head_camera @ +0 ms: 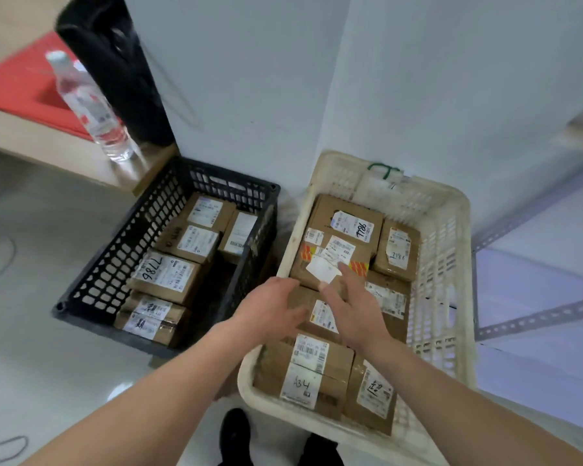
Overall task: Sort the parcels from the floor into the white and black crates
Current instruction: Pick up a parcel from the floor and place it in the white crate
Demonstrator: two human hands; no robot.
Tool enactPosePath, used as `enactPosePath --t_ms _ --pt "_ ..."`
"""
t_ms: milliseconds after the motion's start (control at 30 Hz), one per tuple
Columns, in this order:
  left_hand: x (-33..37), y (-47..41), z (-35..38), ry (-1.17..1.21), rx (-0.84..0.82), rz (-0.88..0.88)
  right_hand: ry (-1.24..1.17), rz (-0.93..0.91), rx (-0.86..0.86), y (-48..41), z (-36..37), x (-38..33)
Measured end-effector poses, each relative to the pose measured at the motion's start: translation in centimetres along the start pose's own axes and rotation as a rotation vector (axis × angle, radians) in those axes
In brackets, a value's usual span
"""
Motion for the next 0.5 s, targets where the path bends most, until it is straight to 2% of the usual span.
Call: enactPosePath --t_ms 133,267,367,500 --pt "-1.3 2.5 -4.6 0.029 0.169 0.018 0.026 -0.199 0.025 1.0 0.7 -5.7" --pt "-4.2 5.7 -8.4 0.033 0.333 -0.041 0.062 -0.364 -0.035 1.9 2.8 -10.9" --pt "-7.1 9.0 -10.3 0.066 0.476 -0.122 0.081 -0.478 -0.117 2.8 5.0 -14.0" --pt "-11.2 15.9 -10.1 0.166 0.641 -0.315 0.102 -0.61 -0.275 5.1 8.8 -16.4"
Point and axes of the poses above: each hand's wrist, its own y-axis away from the middle knuckle, its own z-axis out of the palm, x = y × z, the point moved 8 cm from there along -y, towards the middle knuckle, and after that the axes turned 5 degrees about -y, right-handed, at the moved point
